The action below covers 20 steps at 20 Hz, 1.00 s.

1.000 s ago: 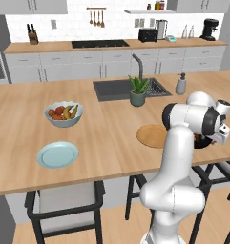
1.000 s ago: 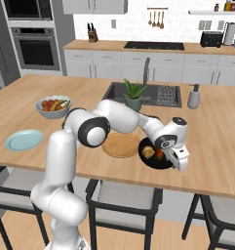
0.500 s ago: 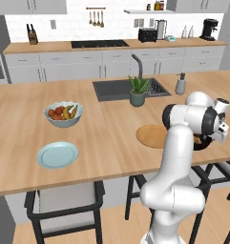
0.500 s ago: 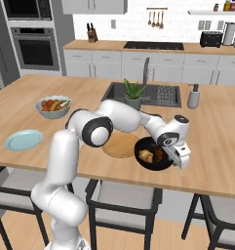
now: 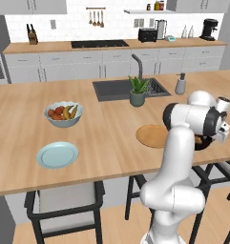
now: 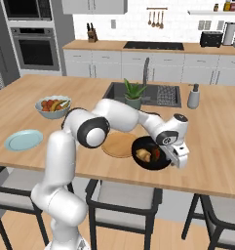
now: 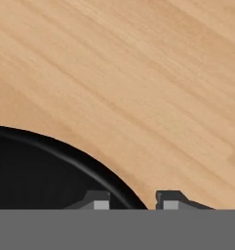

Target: Pick the chicken drumstick and bell pepper from their plates and place them in the bowl. Then put the bowl in the fridge.

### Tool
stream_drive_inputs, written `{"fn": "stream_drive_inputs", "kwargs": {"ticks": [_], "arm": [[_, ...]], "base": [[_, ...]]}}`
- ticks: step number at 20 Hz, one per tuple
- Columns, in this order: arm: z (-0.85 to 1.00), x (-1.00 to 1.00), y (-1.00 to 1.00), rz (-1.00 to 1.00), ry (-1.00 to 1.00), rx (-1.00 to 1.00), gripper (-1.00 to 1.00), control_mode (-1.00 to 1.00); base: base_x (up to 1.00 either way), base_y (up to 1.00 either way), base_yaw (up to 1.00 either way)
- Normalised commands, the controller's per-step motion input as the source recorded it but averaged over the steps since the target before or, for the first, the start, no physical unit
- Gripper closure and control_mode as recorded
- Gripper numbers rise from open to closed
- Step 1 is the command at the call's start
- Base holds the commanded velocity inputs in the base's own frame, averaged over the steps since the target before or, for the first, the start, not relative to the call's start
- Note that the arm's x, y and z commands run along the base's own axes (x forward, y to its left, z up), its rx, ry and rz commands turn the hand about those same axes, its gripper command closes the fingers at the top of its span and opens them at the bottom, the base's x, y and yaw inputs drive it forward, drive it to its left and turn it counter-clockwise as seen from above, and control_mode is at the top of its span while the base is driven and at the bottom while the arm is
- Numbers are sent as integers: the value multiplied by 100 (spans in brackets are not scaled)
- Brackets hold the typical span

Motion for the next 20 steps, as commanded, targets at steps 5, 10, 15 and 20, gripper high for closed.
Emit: {"fn": "stream_drive_inputs", "kwargs": {"ticks": [5, 10, 15, 20], "arm": [[89, -74, 7, -1, 0, 0, 100, -100], [93, -23, 64, -10, 0, 0, 100, -100], [31, -6, 97, -24, 0, -3, 100, -100], [1, 0, 100, -31, 0, -6, 100, -100]], "base": [[0, 0, 0], [0, 0, 0], [0, 0, 0], [0, 0, 0]]}}
